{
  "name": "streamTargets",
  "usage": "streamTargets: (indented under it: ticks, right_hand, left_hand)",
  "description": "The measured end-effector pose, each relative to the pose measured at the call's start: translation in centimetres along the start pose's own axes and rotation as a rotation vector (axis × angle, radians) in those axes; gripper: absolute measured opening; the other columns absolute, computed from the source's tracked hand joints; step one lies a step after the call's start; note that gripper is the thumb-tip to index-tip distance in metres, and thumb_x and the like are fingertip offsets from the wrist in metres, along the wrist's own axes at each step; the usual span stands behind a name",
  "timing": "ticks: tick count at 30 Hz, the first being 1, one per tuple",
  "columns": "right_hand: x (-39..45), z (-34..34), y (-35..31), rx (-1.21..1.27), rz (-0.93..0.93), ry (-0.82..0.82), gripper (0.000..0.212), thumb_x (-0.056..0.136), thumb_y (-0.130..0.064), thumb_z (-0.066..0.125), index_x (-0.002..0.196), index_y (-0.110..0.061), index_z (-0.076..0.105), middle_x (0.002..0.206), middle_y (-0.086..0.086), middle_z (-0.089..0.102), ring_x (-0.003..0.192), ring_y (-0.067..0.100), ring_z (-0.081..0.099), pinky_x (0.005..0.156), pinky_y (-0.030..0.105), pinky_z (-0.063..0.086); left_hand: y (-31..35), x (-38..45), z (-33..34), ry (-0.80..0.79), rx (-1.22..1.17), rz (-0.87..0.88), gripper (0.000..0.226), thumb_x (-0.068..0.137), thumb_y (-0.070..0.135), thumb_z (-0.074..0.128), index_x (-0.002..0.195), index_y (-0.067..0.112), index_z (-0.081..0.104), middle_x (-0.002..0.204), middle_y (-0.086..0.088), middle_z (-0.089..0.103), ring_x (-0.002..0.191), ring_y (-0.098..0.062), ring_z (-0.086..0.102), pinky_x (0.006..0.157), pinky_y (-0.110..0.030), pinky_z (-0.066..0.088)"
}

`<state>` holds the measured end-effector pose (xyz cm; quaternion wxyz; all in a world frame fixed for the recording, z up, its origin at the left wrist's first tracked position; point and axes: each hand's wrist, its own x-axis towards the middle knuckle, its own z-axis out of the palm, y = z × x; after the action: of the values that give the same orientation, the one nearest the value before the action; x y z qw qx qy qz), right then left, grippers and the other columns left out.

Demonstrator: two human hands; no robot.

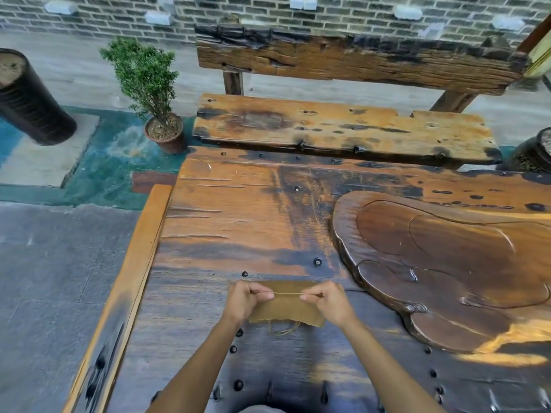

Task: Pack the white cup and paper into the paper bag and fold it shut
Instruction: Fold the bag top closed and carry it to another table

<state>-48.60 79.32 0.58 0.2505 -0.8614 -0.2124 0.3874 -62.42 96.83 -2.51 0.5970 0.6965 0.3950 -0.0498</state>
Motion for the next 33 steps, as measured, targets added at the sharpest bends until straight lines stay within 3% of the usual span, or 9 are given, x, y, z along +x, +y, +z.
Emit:
streamTargets:
  ticks: [5,9,13,15,18,22,27,29,33]
  right_hand:
    - [-0.2,0.7,0.8,-0.046,0.056,0.099,0.01,0.077,-0.038,0.079,0.082,-0.029,0.081,0.09,-0.007,0.079,0.086,0.009,0.073,0.082,0.031,0.056]
    - [-0.4,0.4,0.8,-0.003,0.128,0.165,0.017,0.067,-0.046,0.085,0.07,-0.03,0.08,0.076,-0.01,0.078,0.076,0.006,0.069,0.071,0.027,0.052]
    - [-0.8,1.2,1.2,0.091,0.154,0.17,0.031,0.062,-0.038,0.091,0.049,-0.027,0.064,0.068,-0.007,0.075,0.073,0.01,0.07,0.068,0.032,0.054]
    - [-0.9,1.2,1.5,0.13,0.126,0.152,0.026,0.067,-0.028,0.09,0.053,-0.026,0.067,0.074,-0.004,0.077,0.075,0.011,0.07,0.074,0.034,0.056]
    - [-0.9,0.5,2.0,0.155,0.088,0.094,0.006,0.08,-0.014,0.08,0.076,-0.018,0.08,0.091,0.002,0.08,0.085,0.008,0.069,0.085,0.028,0.056]
    - [-1.1,0.1,2.7,0.113,0.059,0.093,0.014,0.086,-0.011,0.074,0.097,-0.008,0.081,0.103,0.003,0.078,0.098,0.005,0.067,0.083,0.011,0.046]
    - [-1.8,0.6,2.3,0.141,0.085,0.166,0.003,0.081,-0.013,0.079,0.081,-0.012,0.082,0.088,0.004,0.08,0.088,0.01,0.07,0.076,0.014,0.046]
    - [-1.7,0.5,2.4,0.205,0.112,0.203,0.009,0.075,-0.014,0.084,0.07,-0.017,0.078,0.081,0.005,0.079,0.077,0.008,0.068,0.064,0.006,0.045]
    - [-1.9,0.5,2.4,0.213,0.109,0.213,0.009,0.074,-0.017,0.085,0.074,-0.011,0.078,0.08,0.005,0.077,0.07,0.005,0.062,0.061,0.008,0.043]
  left_hand:
    - [-0.1,0.1,0.3,0.01,-0.003,-0.001,0.011,0.071,0.014,0.084,0.071,0.025,0.08,0.067,0.017,0.074,0.07,0.009,0.068,0.068,-0.007,0.05]
    - [-0.6,0.2,-0.4,0.002,-0.012,0.008,0.006,0.071,0.014,0.084,0.071,0.019,0.081,0.069,0.01,0.077,0.069,0.004,0.07,0.064,-0.008,0.05]
    - [-1.2,0.3,-1.2,-0.024,0.02,0.025,0.005,0.071,0.017,0.084,0.07,0.021,0.081,0.075,0.004,0.079,0.07,0.001,0.07,0.064,-0.01,0.05]
    - [-1.4,0.4,-1.3,-0.035,0.017,0.02,0.007,0.072,0.016,0.084,0.071,0.022,0.081,0.073,0.008,0.078,0.072,0.002,0.07,0.066,-0.009,0.051]
    - [-1.4,0.3,-1.7,-0.065,0.011,0.032,0.015,0.075,0.013,0.081,0.072,0.028,0.08,0.068,0.018,0.074,0.074,0.006,0.07,0.066,-0.006,0.05]
    - [-1.5,0.4,-1.7,-0.09,0.023,0.043,0.012,0.076,0.012,0.081,0.076,0.025,0.081,0.073,0.016,0.076,0.079,0.004,0.07,0.068,-0.005,0.05]
    - [-2.0,-0.1,-1.9,-0.052,-0.008,0.029,0.008,0.074,0.012,0.082,0.075,0.019,0.082,0.085,-0.002,0.08,0.084,-0.014,0.074,0.074,-0.022,0.055]
    - [-2.1,-0.3,-1.9,-0.04,-0.011,0.028,0.013,0.075,0.011,0.081,0.073,0.023,0.081,0.086,0.0,0.08,0.083,-0.012,0.074,0.072,-0.019,0.055]
    - [-2.3,-0.9,-2.2,0.005,-0.036,0.014,0.007,0.076,0.01,0.081,0.075,0.017,0.082,0.087,-0.002,0.08,0.083,-0.013,0.073,0.074,-0.023,0.055]
